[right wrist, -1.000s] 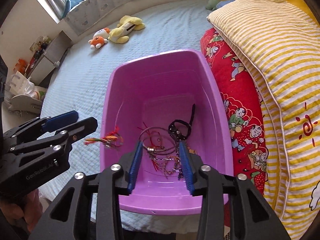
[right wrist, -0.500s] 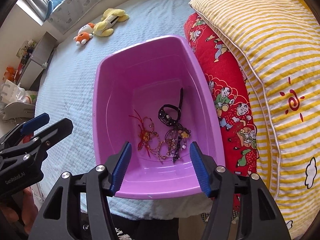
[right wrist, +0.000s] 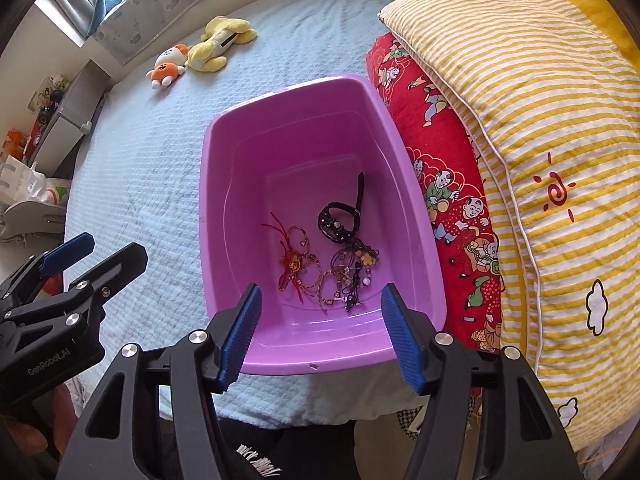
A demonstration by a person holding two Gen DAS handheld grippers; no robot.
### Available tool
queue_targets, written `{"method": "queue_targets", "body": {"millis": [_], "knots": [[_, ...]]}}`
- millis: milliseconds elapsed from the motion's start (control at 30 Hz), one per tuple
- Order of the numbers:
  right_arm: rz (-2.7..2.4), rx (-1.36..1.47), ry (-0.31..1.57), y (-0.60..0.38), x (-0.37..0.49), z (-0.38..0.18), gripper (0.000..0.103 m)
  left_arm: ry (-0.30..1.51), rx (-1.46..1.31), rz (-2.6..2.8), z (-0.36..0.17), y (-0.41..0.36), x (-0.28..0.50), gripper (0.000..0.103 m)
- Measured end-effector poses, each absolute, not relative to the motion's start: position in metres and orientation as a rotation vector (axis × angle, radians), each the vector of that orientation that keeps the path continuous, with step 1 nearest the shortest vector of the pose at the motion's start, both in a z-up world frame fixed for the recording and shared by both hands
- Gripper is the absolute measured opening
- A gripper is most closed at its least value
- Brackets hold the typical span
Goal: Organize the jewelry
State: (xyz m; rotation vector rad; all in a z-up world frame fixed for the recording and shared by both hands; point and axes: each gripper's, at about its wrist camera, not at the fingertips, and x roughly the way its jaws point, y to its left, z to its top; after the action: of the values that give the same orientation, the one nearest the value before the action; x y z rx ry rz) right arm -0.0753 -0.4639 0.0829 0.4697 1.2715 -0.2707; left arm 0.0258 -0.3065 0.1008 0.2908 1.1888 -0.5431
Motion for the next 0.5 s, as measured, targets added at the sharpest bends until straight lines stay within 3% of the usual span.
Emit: {"method": "queue_targets", "body": {"millis": [500], "knots": [[-0.310, 0.440, 1.248, -0.450, -0.087, 0.107, 0.061, 1.198, 0.298, -0.544, 0.113, -0.298, 0.015, 0.086]]}}
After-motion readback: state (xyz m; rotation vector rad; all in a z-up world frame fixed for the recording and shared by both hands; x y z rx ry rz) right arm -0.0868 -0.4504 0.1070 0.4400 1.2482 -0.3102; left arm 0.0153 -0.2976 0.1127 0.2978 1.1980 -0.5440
